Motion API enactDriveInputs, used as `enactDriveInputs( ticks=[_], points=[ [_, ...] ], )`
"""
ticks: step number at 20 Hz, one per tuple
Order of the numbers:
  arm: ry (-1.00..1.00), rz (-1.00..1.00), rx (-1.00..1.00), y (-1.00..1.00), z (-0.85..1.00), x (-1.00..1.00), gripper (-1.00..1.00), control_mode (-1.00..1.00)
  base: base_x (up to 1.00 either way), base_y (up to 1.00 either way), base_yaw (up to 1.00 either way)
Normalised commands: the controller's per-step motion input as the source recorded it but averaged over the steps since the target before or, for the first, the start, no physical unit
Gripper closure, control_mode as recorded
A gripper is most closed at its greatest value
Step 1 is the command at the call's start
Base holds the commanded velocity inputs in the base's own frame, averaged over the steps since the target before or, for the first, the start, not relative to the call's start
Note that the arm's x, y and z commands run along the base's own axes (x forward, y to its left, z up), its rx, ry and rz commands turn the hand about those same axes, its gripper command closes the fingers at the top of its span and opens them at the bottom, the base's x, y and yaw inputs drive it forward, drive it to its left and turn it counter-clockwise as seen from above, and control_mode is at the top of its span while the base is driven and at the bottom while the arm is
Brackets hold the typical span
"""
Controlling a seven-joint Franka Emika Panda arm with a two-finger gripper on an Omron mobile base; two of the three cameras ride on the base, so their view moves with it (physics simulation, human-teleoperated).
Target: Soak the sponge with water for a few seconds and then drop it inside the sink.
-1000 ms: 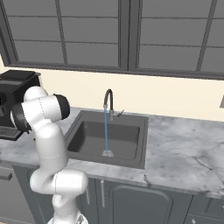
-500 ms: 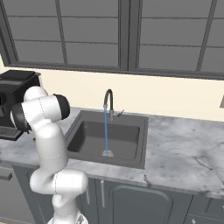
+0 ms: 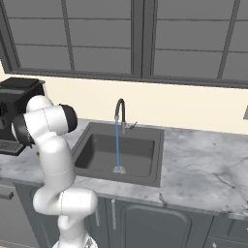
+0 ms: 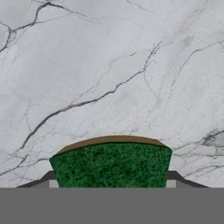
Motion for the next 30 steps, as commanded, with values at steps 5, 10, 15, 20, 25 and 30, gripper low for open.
enactDriveInputs(
  ticks=[5, 10, 15, 20, 25, 30],
  points=[
    [-0.03, 0.0, 0.01, -0.03, 0.39, -0.06, 1.0, -1.0, 0.0, 0.0, 0.0],
    [-0.12, 0.0, 0.01, -0.37, 0.39, -0.32, 1.0, -1.0, 0.0, 0.0, 0.0],
    [-0.11, 0.0, 0.0, -0.71, 0.3, -0.2, 1.0, -1.0, 0.0, 0.0, 0.0],
    [-0.11, 0.0, 0.01, -0.74, 0.21, -0.12, 1.0, -1.0, 0.0, 0.0, 0.0],
    [-0.15, 0.0, 0.0, -0.49, 0.26, 0.0, 1.0, -1.0, 0.0, 0.0, 0.0],
    [-0.13, 0.0, 0.0, -0.38, 0.2, 0.0, 1.0, -1.0, 0.0, 0.0, 0.0]
  ],
)
